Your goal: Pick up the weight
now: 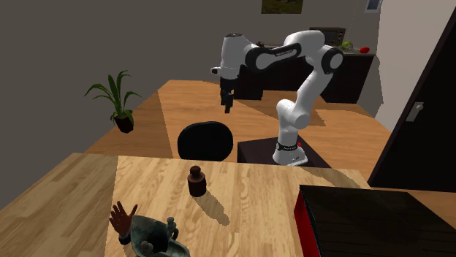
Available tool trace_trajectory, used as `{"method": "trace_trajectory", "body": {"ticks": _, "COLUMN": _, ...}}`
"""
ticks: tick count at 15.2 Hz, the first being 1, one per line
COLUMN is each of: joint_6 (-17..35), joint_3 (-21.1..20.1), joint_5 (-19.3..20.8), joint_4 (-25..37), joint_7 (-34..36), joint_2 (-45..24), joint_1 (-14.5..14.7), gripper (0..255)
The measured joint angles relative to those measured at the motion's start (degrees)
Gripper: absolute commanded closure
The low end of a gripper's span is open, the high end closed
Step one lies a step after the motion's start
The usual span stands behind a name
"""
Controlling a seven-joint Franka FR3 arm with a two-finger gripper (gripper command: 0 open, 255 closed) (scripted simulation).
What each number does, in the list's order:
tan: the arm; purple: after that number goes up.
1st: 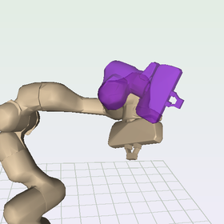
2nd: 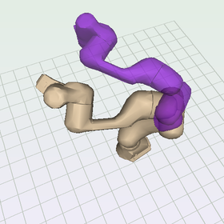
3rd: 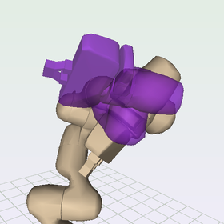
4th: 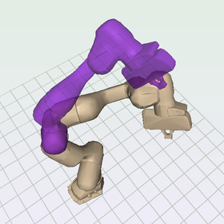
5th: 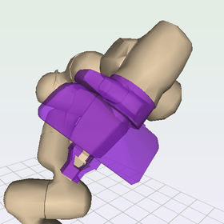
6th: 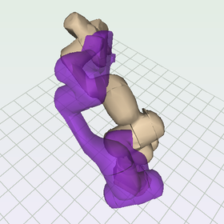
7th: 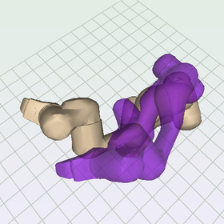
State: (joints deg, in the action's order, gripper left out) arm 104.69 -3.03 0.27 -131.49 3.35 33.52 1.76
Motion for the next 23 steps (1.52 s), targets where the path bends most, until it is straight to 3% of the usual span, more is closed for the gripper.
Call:
{"method": "trace_trajectory", "body": {"ticks": 11, "joint_6": 11.72, "joint_3": -6.17, "joint_5": -2.17, "joint_4": 4.37, "joint_7": 9.31, "joint_2": -18.83, "joint_1": 1.97, "gripper": 0}}
{"method": "trace_trajectory", "body": {"ticks": 23, "joint_6": 18.64, "joint_3": -9.93, "joint_5": 0.42, "joint_4": 20.1, "joint_7": 19.13, "joint_2": -44.14, "joint_1": 4.91, "gripper": 0}}
